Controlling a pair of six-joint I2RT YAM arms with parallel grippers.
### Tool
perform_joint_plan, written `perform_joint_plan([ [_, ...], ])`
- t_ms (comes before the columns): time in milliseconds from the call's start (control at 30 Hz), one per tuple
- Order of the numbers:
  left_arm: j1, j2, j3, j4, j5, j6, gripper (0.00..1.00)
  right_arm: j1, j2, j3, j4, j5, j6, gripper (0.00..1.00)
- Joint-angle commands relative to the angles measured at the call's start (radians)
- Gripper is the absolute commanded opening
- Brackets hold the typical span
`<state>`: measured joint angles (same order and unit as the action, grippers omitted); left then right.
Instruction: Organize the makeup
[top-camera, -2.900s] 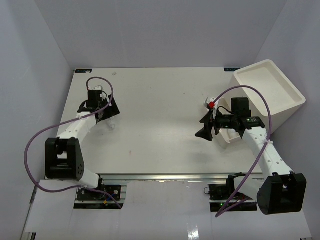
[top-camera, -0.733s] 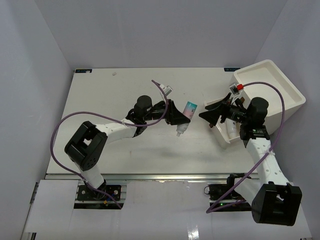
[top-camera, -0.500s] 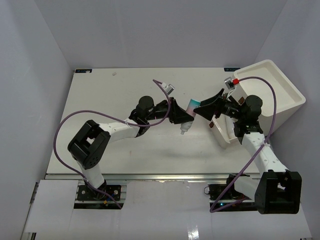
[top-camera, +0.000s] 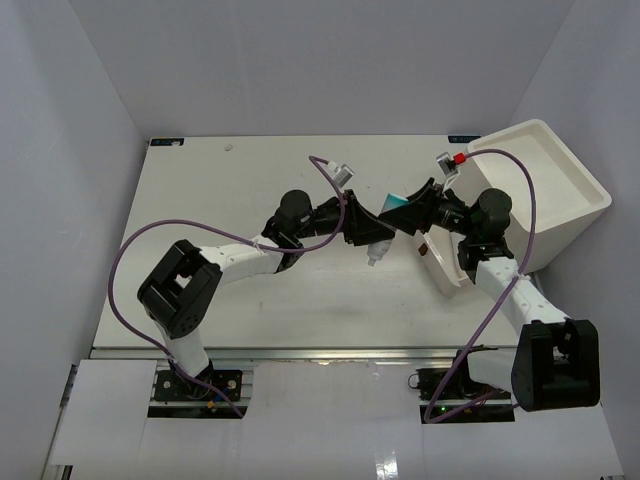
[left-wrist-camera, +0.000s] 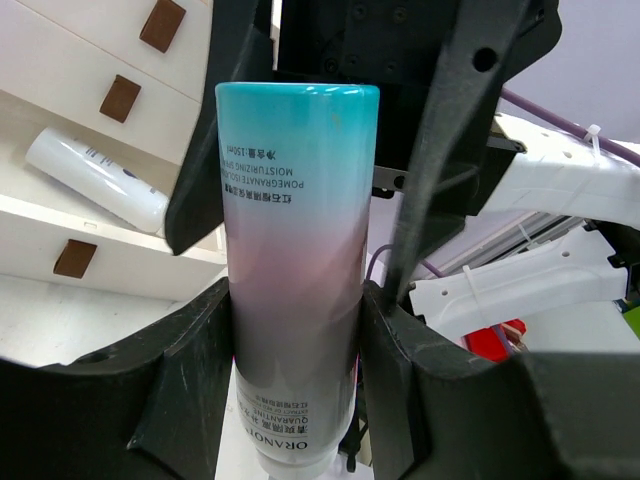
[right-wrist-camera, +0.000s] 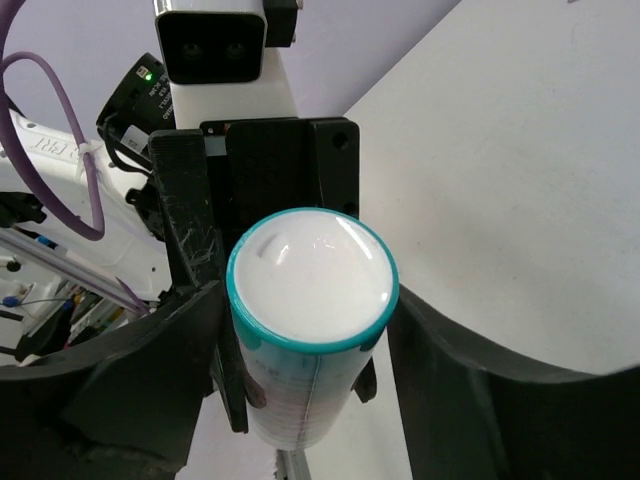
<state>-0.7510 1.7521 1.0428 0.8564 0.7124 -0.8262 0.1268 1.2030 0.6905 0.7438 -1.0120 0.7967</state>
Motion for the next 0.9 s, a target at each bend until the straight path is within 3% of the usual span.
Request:
perform_joint_plan([
  [0,-0.013,-0.009,0.040,0.041,-0.011,0.014,0.03,0.007,0.012,0.025,0.120,0.001,0.044,0.57],
  [133,-0.014,-0.020,0.032,0.020,-0.015,0.026,0.14,0.008,0.007,0.025,0.138,-0.006,0.028,0.34],
  [233,-0.014,-0.034,0.022,-0.002,-0.020,0.043,0.33,0.006,0.000,0.041,0.095,-0.013,-0.027,0.19],
  [400,-0.014,-0.085,0.011,-0.096,-0.035,0.108,0.81,-0.004,-0.032,0.123,-0.177,-0.001,-0.213,0.15],
  [500,-0.008,-0.162,-0.013,-0.188,-0.063,0.198,0.97,-0.012,-0.059,0.174,-0.367,0.041,-0.409,0.13],
  [700,0.015,-0.306,-0.026,-0.403,-0.098,0.355,0.98,-0.026,-0.098,0.260,-0.665,0.125,-0.628,0.12],
  [867,0.023,-0.467,0.006,-0.760,-0.285,0.623,0.98,-0.027,-0.063,0.446,-1.048,0.459,-0.976,0.11],
])
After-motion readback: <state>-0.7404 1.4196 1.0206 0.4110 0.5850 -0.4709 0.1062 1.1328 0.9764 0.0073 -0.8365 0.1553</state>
